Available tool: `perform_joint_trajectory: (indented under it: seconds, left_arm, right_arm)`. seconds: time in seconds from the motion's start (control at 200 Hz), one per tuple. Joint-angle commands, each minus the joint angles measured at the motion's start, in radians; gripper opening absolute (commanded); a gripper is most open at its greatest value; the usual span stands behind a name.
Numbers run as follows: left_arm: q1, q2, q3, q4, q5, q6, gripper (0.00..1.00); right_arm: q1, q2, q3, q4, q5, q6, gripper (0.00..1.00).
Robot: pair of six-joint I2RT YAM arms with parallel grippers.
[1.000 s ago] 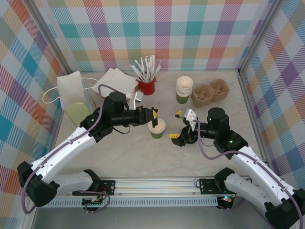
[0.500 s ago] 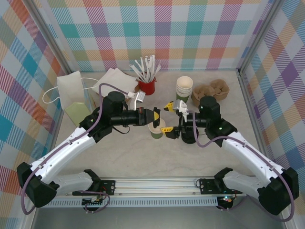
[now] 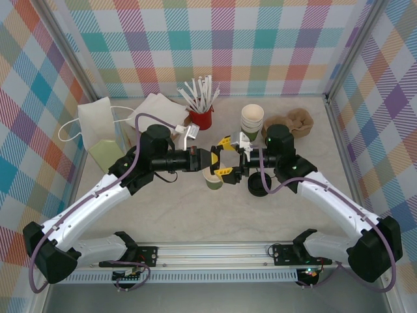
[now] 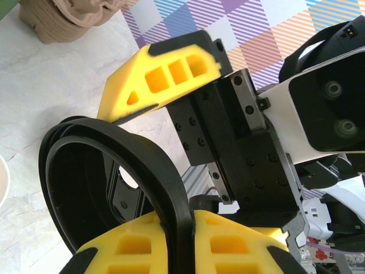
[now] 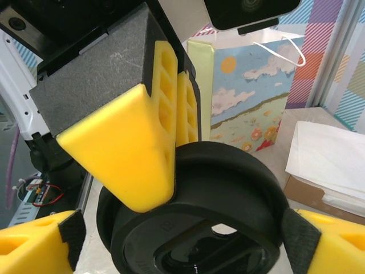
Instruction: Pack the takeout coffee
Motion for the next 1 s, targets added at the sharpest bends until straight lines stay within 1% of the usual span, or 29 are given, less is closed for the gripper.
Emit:
perform_joint_trajectory:
  seconds: [0.0,0.09,0.235,0.995]
  left_arm:
    - [0.005,0.002,0.025,0.042,0.028,0.004,0.0]
    - [0.004,0.0,0.026,0.047,0.033,0.001,0.0]
    - [0.004,-0.005,0.028,0.06,0.04,-0.003,0.0]
    - [0.004,-0.009,0.028,0.129,0.057,-0.047,0.0]
  right_arm:
    - [0.008,0.011,0.028,0.02,-0.06,-0.003,0.86]
    - [0.008,0.019,0.027,0.015,-0.069,0.006,0.82]
    - [0.009,0.025,0.018,0.014,-0.079,0.015,0.79]
    - [0.009,0.018,-0.055,0.075,-0.09,0.064,0.8]
